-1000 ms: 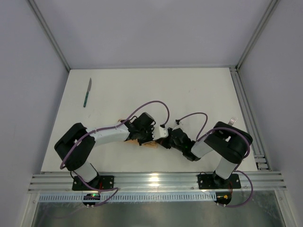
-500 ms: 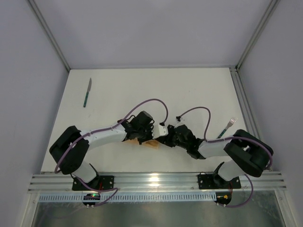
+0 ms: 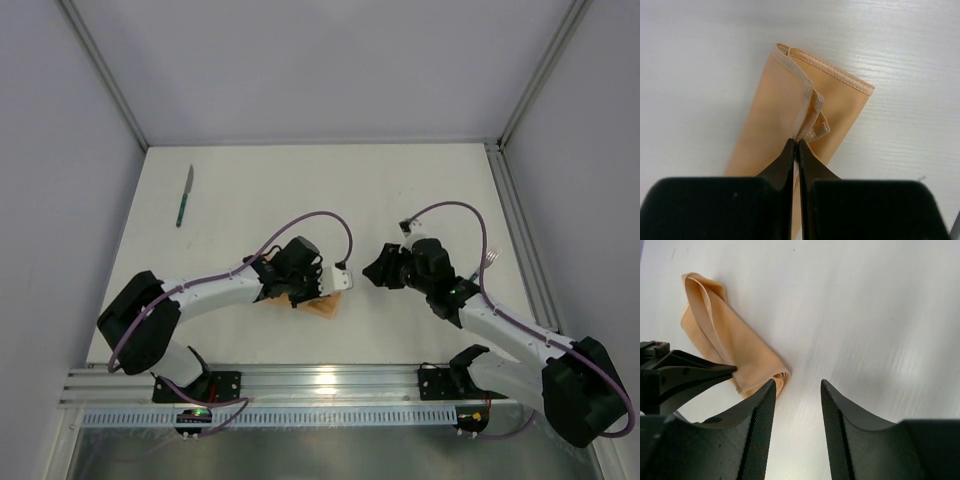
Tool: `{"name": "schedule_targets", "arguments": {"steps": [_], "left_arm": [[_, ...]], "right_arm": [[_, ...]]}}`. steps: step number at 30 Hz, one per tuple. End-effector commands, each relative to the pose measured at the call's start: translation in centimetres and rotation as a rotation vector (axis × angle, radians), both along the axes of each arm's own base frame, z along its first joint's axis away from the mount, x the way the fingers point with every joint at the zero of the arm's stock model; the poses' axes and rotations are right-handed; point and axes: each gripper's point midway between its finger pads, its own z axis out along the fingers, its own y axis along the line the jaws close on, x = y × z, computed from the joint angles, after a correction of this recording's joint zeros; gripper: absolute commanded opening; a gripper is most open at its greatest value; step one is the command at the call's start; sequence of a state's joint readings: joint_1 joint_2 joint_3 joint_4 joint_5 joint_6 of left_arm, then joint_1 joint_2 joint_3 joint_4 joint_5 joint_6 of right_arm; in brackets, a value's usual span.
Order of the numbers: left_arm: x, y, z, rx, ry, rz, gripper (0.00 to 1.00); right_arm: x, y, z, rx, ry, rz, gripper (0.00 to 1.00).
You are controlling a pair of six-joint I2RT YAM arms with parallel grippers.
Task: Fold the napkin into a case and place the utensils inside
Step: Grasp the top corner of the smaller rectangle folded napkin from the folded napkin.
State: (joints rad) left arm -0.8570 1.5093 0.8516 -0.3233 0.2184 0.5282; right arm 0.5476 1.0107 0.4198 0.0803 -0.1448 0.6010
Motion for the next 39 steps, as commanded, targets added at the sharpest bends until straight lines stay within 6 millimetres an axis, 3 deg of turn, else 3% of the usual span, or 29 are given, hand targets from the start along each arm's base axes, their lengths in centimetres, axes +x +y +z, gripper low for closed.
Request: {"name": "schedule_targets", "arguments": {"steps": [1,2,3,4,9,14,17,19,25,33,39], "left_arm": [[0.2,-1.0,1.4,-0.066,-0.035,-0.033,0.00],[0.3,-1.0,1.4,-0.064,-0.039,-0.031,0.00],[0.3,-1.0,1.4,-0.065,-0.039,-0.033,0.00],[0.2,-0.9,1.3,-0.061,-0.039,-0.033,0.00],[0.2,-0.5,1.0,-0.047,-0.048,-0.037,0.00],[0.2,-0.6,1.2,-0.056,-0.043,-0.031,0.00],[0.3,-0.7,1.3,-0.058,-0.042,-0.029,0.00],[0.3,-0.8,1.3,-0.060,-0.041,-0.026,0.00],[0.6,-0.7,1.9,-0.098,-0.019,0.002,0.00],[1.4,-0.2,2.3,-0.120,-0.009,0.043,0.00],[1.8,-0.1,2.5,-0.136,0.006,0.060,0.00]], "right_arm": [[2.2,1.0,2.5,-0.134,-0.223,0.224,0.44],[2.8,1.9,3.3,-0.121,-0.278,0.267,0.42],[3.0,2.6,2.1,-0.132,-0.259,0.319,0.41],[3.2,3.8,3.0,-0.122,-0.301,0.395,0.40],[4.7,6.0,1.9,-0.113,-0.350,0.512,0.37],[3.3,8.4,-0.3,-0.051,-0.329,0.609,0.34],[1.5,11.2,-0.7,-0.060,-0.377,0.707,0.35],[0.7,12.1,-1.1,-0.075,-0.394,0.737,0.36],[0.2,11.8,-3.4,-0.097,-0.344,0.732,0.36],[-1.0,12.6,-3.0,-0.074,-0.401,0.765,0.35],[-1.9,12.4,-4.2,-0.096,-0.409,0.774,0.35]]}}
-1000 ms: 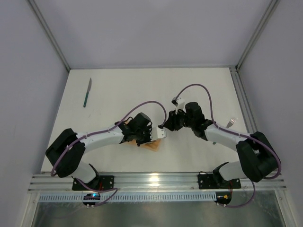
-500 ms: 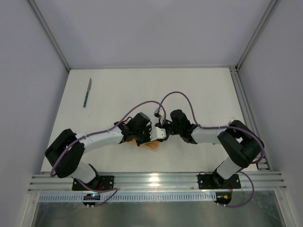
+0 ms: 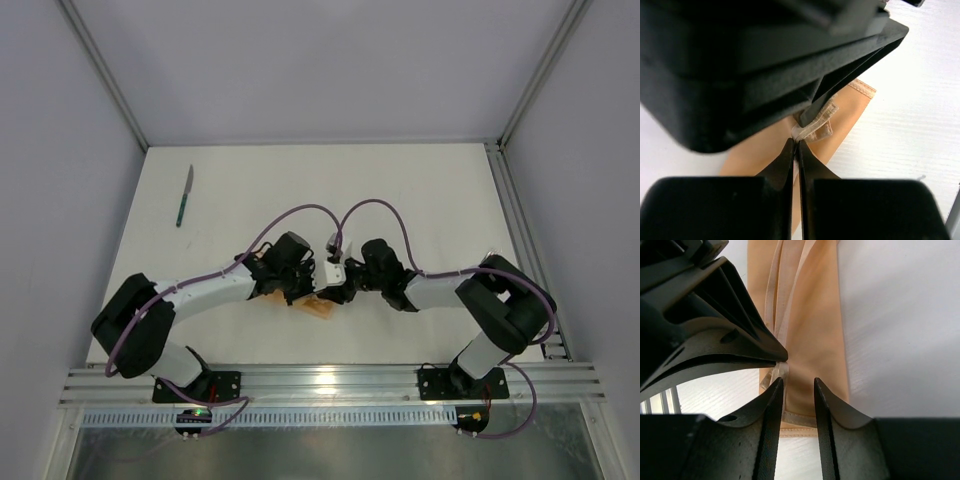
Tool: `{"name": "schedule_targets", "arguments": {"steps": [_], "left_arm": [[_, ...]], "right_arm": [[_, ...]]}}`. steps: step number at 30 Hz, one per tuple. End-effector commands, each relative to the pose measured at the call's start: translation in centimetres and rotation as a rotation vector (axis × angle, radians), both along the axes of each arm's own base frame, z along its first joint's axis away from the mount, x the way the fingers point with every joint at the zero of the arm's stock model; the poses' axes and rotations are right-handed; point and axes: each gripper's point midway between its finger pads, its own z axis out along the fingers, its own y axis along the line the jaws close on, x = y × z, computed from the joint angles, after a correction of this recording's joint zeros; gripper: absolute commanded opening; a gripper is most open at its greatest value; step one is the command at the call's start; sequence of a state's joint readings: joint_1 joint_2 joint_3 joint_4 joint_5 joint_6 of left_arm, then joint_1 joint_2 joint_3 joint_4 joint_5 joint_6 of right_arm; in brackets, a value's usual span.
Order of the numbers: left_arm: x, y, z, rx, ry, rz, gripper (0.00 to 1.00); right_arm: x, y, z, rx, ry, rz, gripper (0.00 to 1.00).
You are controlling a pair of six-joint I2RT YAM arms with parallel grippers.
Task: Fold the napkin into a case and place the utensils inside
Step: Grasp the top corner of the smaller rectangle folded napkin from the folded napkin.
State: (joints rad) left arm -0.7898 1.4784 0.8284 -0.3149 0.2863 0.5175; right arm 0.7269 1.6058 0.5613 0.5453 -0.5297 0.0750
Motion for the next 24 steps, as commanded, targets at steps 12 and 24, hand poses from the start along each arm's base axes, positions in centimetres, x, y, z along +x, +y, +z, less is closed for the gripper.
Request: {"name": "schedule_targets", "arguments": {"steps": [12,24], "left_arm": [[2.0,-0.2,2.1,-0.094,-0.008,0.056,0.00],[2.4,0.4,1.6,-0.064,-0.016,0.060,0.00]], "right_arm": [[-0.5,0.3,0.5,-0.002,-0.236,0.028,0.39],[-4.1,1.0,0.3,0.065,-0.203,0.187,0.38]]}}
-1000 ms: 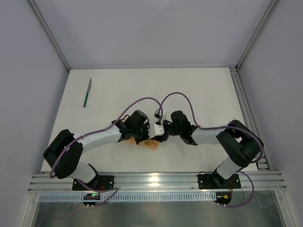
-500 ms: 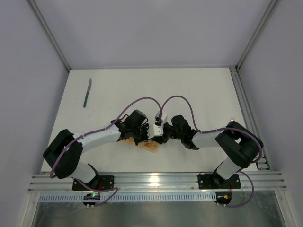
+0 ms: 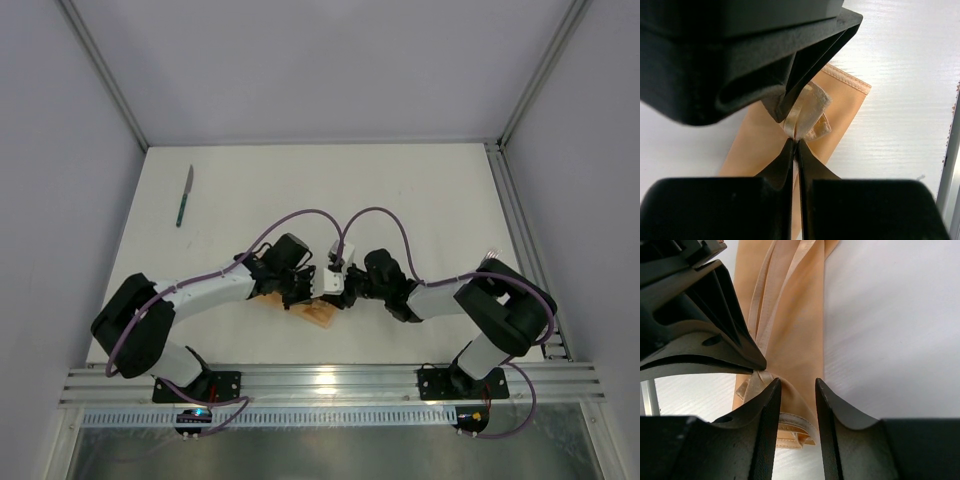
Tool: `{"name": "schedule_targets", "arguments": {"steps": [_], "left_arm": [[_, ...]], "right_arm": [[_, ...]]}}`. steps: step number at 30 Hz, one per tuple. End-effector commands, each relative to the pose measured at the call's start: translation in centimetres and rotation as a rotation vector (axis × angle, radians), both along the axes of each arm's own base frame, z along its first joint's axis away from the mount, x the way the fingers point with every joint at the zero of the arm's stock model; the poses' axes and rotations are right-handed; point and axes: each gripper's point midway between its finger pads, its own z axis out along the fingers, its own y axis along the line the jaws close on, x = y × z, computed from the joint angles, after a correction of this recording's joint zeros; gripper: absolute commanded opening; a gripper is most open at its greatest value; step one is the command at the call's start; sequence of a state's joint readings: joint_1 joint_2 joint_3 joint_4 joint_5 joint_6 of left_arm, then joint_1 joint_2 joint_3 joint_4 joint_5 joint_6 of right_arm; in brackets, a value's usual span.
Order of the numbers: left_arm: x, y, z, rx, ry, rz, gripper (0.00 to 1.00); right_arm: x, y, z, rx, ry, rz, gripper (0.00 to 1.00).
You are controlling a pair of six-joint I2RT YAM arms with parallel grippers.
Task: Fold the napkin into a case and place the utensils inside
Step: Grasp the top corner of the smaller rectangle folded napkin from the folded napkin.
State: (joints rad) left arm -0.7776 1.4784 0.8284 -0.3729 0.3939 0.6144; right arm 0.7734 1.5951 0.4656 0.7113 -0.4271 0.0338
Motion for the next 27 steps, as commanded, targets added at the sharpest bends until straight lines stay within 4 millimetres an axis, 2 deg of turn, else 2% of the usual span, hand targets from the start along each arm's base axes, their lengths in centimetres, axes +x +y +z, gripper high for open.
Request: {"name": "schedule_targets", "arguments": {"steps": [1,13,18,23,27], "left_arm": [[4.2,0.4,1.8,-0.051,-0.060,0.190,0.00],[4.3,0.5,1.8,-0.052,-0.067,0.191,0.00],[4.3,0.8,1.7,-0.051,-0.070,0.189,0.00],[3.4,0.8,1.7,-0.061,-0.051,0.159,0.00],[2.9,0.9,1.7,-0.064,-0.039,0.148,0.00]], "right_arm": [[-4.2,1.0,0.3,0.029,-0.065,0.225,0.38],[-5.7,1.6,0.4,0.007,-0.080,0.205,0.42],[-6.3,1.0,1.0,0.026,-0.087,0.181,0.43],[-6.3,0.9,2.5,0.063,-0.111,0.172,0.45],[-5.9,1.3,1.9,0.041,-0.107,0.167,0.45]]}}
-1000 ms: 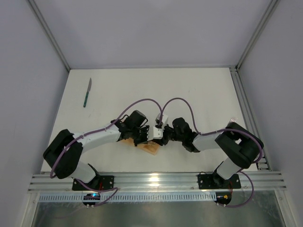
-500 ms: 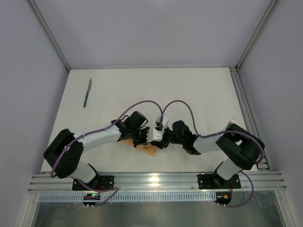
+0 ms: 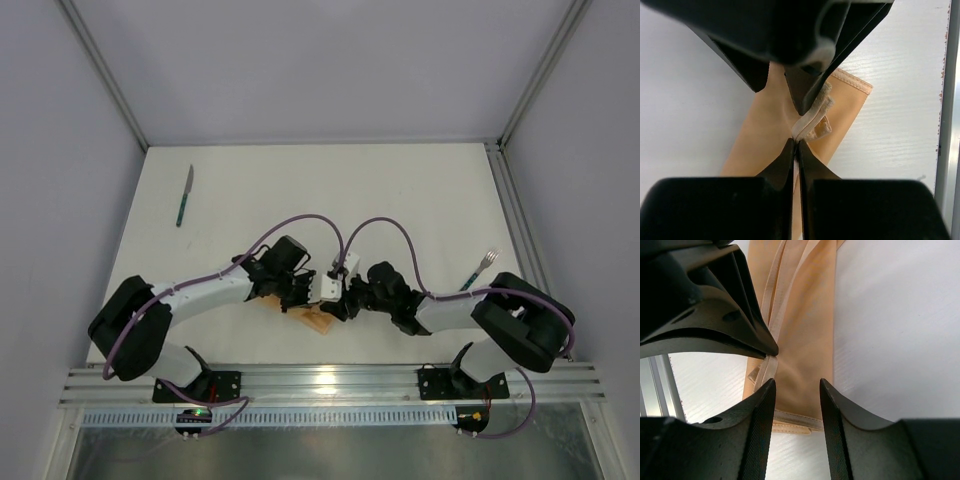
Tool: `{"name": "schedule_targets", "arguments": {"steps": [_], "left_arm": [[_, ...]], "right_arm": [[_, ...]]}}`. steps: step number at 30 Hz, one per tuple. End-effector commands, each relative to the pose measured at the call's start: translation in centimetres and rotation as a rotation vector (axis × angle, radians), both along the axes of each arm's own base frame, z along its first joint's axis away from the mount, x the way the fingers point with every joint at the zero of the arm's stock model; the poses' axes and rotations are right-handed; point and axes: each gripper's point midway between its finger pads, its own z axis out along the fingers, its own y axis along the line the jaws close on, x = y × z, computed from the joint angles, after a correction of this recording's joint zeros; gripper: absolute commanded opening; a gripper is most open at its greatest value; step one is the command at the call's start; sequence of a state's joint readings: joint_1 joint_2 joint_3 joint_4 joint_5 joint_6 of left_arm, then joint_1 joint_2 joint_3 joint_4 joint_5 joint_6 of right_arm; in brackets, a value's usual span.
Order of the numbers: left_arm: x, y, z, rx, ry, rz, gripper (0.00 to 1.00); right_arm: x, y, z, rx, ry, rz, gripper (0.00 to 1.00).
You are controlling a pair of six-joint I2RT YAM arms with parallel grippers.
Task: Fold the napkin into a case and place the utensils inside
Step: Grasp the top corner of the smaller rectangle folded napkin from the folded napkin.
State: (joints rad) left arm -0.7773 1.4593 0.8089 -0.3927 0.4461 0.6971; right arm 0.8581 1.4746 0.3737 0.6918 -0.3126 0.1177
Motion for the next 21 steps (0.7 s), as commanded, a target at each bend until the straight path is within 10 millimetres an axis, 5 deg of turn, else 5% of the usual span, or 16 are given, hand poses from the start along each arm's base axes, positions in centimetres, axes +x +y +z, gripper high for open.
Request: {"name": "schedule_targets", "arguments": {"steps": [1,11,21], "left_arm": [[4.0,0.9,1.7,-0.047,-0.029,0.241,0.00],[4.5,1.6,1.8,-0.052,-0.014,0.269,0.00],[3.6,2.2,1.3,-0.040,0.000,0.253,0.00]], "right_arm": [[-2.9,2.1,1.5,0.038,-0.141,0.220,0.45],[-4.5,1.3,1.1,0.051,-0.134,0.223,0.45],[-3.7,1.8,1.2,0.069,-0.160,0.194,0.45]]}}
